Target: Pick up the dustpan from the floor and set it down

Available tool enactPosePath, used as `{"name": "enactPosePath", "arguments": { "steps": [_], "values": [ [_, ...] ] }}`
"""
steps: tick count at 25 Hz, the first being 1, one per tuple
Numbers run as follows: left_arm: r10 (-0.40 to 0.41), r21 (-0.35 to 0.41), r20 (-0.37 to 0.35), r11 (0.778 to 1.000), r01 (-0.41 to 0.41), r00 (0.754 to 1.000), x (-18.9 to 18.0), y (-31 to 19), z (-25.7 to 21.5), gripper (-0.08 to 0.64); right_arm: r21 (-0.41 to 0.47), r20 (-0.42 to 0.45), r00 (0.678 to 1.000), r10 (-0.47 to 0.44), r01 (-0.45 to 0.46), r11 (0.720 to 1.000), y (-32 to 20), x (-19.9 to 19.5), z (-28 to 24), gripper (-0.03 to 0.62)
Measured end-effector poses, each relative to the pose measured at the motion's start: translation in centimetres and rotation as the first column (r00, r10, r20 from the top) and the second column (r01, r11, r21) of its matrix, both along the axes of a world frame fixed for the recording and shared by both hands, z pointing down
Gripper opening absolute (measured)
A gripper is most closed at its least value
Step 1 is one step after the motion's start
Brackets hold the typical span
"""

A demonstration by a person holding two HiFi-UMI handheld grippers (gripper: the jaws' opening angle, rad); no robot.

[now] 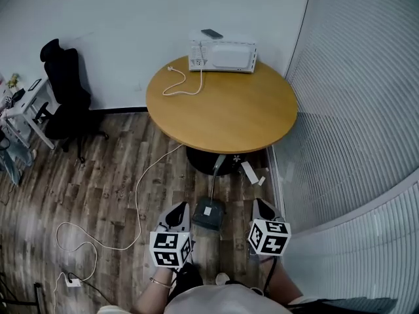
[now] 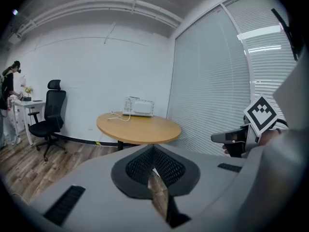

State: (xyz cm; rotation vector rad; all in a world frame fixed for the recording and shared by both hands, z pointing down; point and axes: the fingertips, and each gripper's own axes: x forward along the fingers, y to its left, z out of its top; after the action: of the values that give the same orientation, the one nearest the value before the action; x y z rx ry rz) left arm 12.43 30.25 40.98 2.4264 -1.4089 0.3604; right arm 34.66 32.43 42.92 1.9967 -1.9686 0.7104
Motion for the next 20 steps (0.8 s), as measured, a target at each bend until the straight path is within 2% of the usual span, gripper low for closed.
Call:
{"name": "enactPosePath", "arguments": {
  "steps": [5,11,20],
  "values": [
    [0.027,0.012,-0.016,1.0,-0.027,1.0,0.0,-2.8,-1.0,0.017,0.009,-0.002,1.0,0.024,-0.024,1.0,-2.3,-0.6,-1.0,0.032],
    [0.057,-0.007,0.004,0.998,-0.057,0.998,0.3,-3.9,0.1,0.017,-0.031,0.01,1.0,0.022,-0.022,0.999,-3.1,-1.7,0.8,0.032],
    [0.077,-0.078,0.02,0.994,-0.076,0.997,-0.1,-4.6,4.8,0.017,-0.102,0.009,0.998,0.055,-0.054,0.993,-2.5,-1.8,4.5,0.032]
  ]
}}
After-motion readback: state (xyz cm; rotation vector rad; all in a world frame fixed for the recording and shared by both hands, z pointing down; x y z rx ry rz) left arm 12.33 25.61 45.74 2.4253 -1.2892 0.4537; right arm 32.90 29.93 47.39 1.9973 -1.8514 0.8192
